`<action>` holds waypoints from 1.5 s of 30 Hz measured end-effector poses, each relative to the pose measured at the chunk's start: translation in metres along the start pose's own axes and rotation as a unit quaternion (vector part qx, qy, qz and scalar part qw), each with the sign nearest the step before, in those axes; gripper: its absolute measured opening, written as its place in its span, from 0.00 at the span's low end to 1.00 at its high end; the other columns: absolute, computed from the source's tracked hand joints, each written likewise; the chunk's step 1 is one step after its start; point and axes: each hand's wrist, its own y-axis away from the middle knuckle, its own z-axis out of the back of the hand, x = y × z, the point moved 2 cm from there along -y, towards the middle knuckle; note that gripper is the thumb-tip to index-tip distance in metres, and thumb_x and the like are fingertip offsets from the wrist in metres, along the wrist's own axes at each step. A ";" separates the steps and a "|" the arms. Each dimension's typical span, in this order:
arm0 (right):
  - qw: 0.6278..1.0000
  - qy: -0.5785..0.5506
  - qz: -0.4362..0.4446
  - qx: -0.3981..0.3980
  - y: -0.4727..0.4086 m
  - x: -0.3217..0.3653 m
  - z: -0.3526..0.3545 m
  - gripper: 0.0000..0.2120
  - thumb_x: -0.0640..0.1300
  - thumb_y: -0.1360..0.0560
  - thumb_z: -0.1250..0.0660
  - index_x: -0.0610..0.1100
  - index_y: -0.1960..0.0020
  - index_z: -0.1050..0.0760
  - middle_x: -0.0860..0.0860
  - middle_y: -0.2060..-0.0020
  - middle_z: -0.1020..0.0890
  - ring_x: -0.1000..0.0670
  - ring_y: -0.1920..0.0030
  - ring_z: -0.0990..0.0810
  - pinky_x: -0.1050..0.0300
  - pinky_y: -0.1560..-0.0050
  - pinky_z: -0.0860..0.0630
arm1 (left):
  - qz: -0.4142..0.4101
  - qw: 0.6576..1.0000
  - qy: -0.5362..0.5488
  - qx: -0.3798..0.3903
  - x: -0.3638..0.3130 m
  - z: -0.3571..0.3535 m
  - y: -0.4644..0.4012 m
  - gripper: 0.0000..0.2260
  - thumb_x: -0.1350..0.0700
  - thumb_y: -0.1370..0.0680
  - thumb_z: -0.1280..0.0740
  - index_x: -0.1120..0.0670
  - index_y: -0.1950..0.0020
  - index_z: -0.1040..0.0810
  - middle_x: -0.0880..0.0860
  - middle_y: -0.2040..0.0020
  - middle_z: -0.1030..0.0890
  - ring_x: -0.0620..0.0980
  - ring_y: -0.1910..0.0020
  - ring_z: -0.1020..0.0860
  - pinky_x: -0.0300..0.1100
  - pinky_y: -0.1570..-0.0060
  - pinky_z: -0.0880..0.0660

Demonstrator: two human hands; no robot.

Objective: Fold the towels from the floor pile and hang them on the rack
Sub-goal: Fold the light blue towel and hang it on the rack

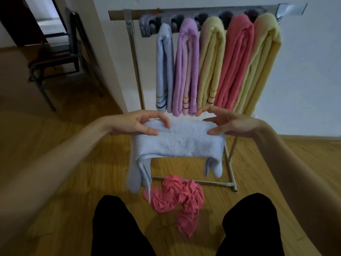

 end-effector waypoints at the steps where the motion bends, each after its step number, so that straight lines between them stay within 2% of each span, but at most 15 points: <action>1: 0.999 0.020 -0.011 0.043 -0.002 0.009 0.002 0.22 0.25 0.26 0.39 0.39 0.34 0.34 0.34 0.37 0.28 0.36 0.39 0.25 0.48 0.45 0.22 | 0.005 1.000 -0.016 -0.001 -0.004 0.005 -0.002 0.08 0.62 0.23 0.35 0.52 0.46 0.22 0.45 0.44 0.24 0.34 0.46 0.25 0.31 0.49 0.27; 3: 0.989 0.106 -0.041 0.091 -0.010 0.024 0.004 0.19 0.25 0.25 0.40 0.36 0.37 0.29 0.42 0.38 0.24 0.41 0.38 0.24 0.54 0.45 0.22 | 0.012 0.997 -0.073 0.003 -0.012 0.017 -0.006 0.06 0.64 0.22 0.37 0.56 0.52 0.21 0.46 0.49 0.22 0.33 0.51 0.24 0.27 0.51 0.29; 6: 0.960 0.245 -0.101 0.094 -0.031 0.041 0.007 0.16 0.30 0.26 0.34 0.37 0.39 0.24 0.52 0.39 0.21 0.52 0.36 0.24 0.60 0.39 0.27 | 0.021 0.982 -0.187 0.023 -0.020 0.034 -0.017 0.08 0.62 0.21 0.37 0.56 0.48 0.18 0.43 0.48 0.22 0.29 0.50 0.26 0.22 0.52 0.32; 7: 0.948 0.287 -0.114 0.078 -0.039 0.046 0.006 0.16 0.33 0.27 0.31 0.41 0.40 0.22 0.56 0.41 0.20 0.57 0.39 0.23 0.65 0.41 0.27 | 0.026 0.976 -0.214 0.025 -0.021 0.041 -0.020 0.08 0.61 0.21 0.36 0.53 0.46 0.18 0.41 0.47 0.22 0.27 0.49 0.26 0.22 0.52 0.33; 9: 0.925 0.358 -0.126 0.000 -0.053 0.059 0.009 0.16 0.36 0.27 0.29 0.49 0.42 0.19 0.64 0.52 0.18 0.66 0.55 0.21 0.73 0.58 0.27 | 0.033 0.967 -0.254 0.003 -0.023 0.058 -0.023 0.10 0.57 0.23 0.33 0.48 0.43 0.20 0.36 0.46 0.24 0.24 0.49 0.29 0.22 0.52 0.33; 10: 0.912 0.391 -0.113 -0.051 -0.058 0.067 0.012 0.16 0.37 0.28 0.29 0.51 0.43 0.19 0.64 0.57 0.18 0.66 0.63 0.22 0.73 0.65 0.28 | 0.037 0.964 -0.264 -0.018 -0.025 0.067 -0.023 0.12 0.56 0.23 0.32 0.46 0.42 0.21 0.35 0.45 0.26 0.23 0.49 0.30 0.20 0.53 0.33; 12: 0.878 0.452 -0.051 -0.148 -0.069 0.082 0.019 0.17 0.36 0.28 0.30 0.50 0.42 0.19 0.57 0.53 0.19 0.63 0.60 0.22 0.72 0.60 0.27 | 0.034 0.954 -0.287 -0.079 -0.028 0.086 -0.022 0.16 0.55 0.24 0.31 0.43 0.38 0.25 0.36 0.46 0.28 0.29 0.49 0.29 0.22 0.54 0.31; 14: 0.845 0.492 0.004 -0.208 -0.078 0.098 0.025 0.18 0.36 0.28 0.30 0.49 0.39 0.21 0.53 0.46 0.20 0.56 0.50 0.23 0.67 0.49 0.27 | 0.002 0.923 -0.340 -0.180 -0.032 0.104 -0.024 0.20 0.54 0.25 0.31 0.42 0.34 0.28 0.45 0.44 0.25 0.41 0.48 0.26 0.33 0.49 0.26; 16: 0.810 0.525 0.046 -0.259 -0.086 0.114 0.029 0.19 0.36 0.28 0.30 0.47 0.38 0.22 0.51 0.46 0.20 0.53 0.50 0.23 0.63 0.50 0.27 | -0.041 0.881 -0.372 -0.289 -0.038 0.120 -0.028 0.22 0.53 0.25 0.30 0.43 0.33 0.28 0.52 0.41 0.22 0.49 0.45 0.24 0.46 0.44 0.26; 22: 0.662 0.590 0.136 -0.441 -0.116 0.168 0.052 0.20 0.34 0.31 0.36 0.45 0.42 0.20 0.44 0.52 0.17 0.43 0.52 0.20 0.62 0.59 0.34 | -0.127 0.762 -0.443 -0.455 -0.068 0.165 -0.043 0.22 0.61 0.25 0.31 0.50 0.32 0.27 0.57 0.38 0.22 0.55 0.41 0.24 0.41 0.45 0.32; 27: 0.654 0.568 0.113 -0.487 -0.152 0.196 0.082 0.16 0.36 0.30 0.40 0.42 0.46 0.19 0.42 0.50 0.17 0.41 0.48 0.20 0.51 0.56 0.23 | -0.129 0.730 -0.472 -0.478 -0.079 0.212 -0.069 0.23 0.67 0.28 0.35 0.52 0.35 0.25 0.62 0.47 0.20 0.62 0.47 0.24 0.53 0.49 0.27; 30: 0.632 0.570 0.081 -0.518 -0.176 0.192 0.092 0.16 0.39 0.30 0.36 0.44 0.43 0.22 0.43 0.46 0.20 0.41 0.44 0.22 0.51 0.53 0.24 | -0.102 0.714 -0.473 -0.505 -0.076 0.223 -0.089 0.25 0.71 0.29 0.39 0.54 0.33 0.26 0.62 0.53 0.23 0.62 0.51 0.27 0.53 0.56 0.29; 36: 0.536 0.615 0.040 -0.577 -0.204 0.166 0.091 0.14 0.35 0.26 0.38 0.40 0.40 0.27 0.44 0.40 0.26 0.42 0.41 0.27 0.51 0.49 0.30 | -0.071 0.689 -0.490 -0.530 -0.067 0.213 -0.125 0.20 0.68 0.27 0.37 0.58 0.36 0.29 0.58 0.43 0.27 0.59 0.45 0.28 0.50 0.59 0.30; 39: 0.457 0.664 0.066 -0.589 -0.209 0.155 0.092 0.12 0.33 0.34 0.29 0.39 0.51 0.22 0.44 0.51 0.21 0.41 0.53 0.23 0.51 0.59 0.28 | -0.053 0.677 -0.499 -0.539 -0.060 0.209 -0.132 0.22 0.68 0.25 0.38 0.57 0.31 0.33 0.56 0.39 0.29 0.57 0.44 0.29 0.47 0.57 0.29; 45: 0.450 0.660 0.062 -0.598 -0.211 0.139 0.110 0.21 0.31 0.32 0.30 0.39 0.40 0.25 0.46 0.35 0.25 0.41 0.53 0.24 0.50 0.56 0.27 | -0.064 0.660 -0.522 -0.536 -0.056 0.216 -0.139 0.26 0.70 0.26 0.36 0.55 0.30 0.34 0.55 0.37 0.29 0.56 0.45 0.30 0.43 0.63 0.35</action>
